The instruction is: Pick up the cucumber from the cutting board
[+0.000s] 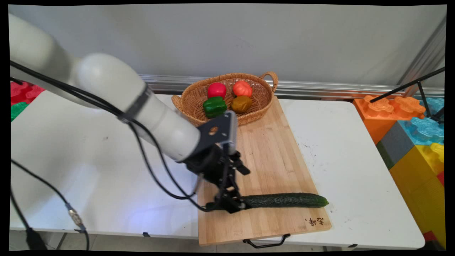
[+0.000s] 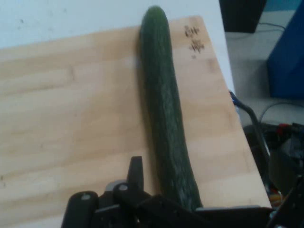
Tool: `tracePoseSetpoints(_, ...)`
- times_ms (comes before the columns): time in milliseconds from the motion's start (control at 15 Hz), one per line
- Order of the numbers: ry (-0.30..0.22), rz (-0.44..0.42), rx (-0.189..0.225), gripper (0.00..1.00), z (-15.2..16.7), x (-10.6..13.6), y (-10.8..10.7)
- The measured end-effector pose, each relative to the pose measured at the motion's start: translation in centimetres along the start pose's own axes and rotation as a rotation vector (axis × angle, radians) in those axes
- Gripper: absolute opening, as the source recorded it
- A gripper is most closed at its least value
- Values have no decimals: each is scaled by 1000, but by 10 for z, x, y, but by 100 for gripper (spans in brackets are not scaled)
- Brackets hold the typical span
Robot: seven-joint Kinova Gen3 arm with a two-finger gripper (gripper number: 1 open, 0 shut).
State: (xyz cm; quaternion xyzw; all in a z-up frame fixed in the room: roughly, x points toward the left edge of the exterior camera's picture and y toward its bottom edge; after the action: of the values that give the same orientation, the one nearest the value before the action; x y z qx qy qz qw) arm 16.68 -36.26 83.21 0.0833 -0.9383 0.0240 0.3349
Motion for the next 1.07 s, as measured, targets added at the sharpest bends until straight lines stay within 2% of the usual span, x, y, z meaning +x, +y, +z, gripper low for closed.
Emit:
tracePoseSetpoints(267, 0, 8, 9, 100, 40, 8, 1)
tracePoseSetpoints(667, -10, 4, 26, 100, 83, 13, -1)
tracePoseSetpoints(1067, -26, -24, 28, 100, 109, 12, -3)
